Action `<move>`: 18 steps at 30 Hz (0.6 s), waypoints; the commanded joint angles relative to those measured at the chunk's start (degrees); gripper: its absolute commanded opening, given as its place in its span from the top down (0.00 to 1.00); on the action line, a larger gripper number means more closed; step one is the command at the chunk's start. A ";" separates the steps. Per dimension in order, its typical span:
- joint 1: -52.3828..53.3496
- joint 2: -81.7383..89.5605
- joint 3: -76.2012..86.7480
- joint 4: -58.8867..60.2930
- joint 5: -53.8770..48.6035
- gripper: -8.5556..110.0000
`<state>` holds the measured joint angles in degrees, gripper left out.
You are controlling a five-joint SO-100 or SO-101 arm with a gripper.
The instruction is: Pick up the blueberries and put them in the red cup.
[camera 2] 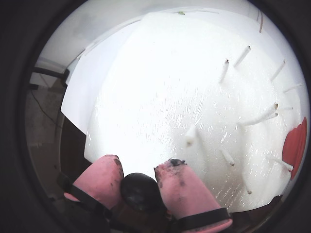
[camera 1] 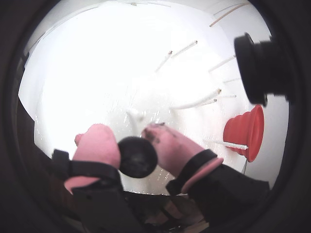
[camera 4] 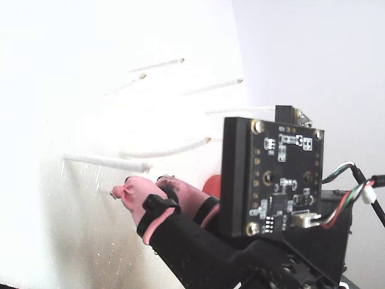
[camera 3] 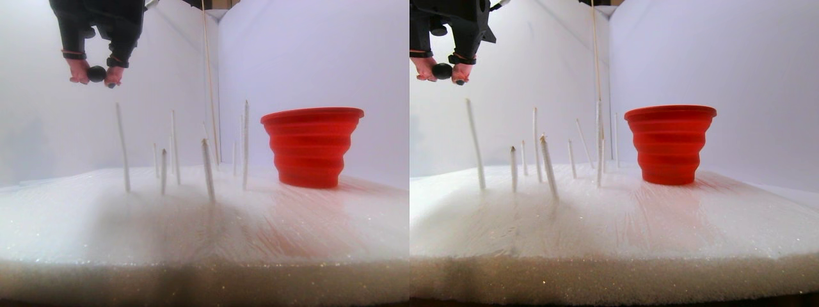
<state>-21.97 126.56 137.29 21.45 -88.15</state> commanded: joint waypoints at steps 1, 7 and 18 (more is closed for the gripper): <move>0.97 5.19 -3.16 0.00 -0.62 0.83; 3.60 6.42 -2.90 1.23 -1.93 0.83; 7.47 9.93 -2.81 4.57 -3.52 0.83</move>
<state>-15.64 130.78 137.29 24.43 -91.41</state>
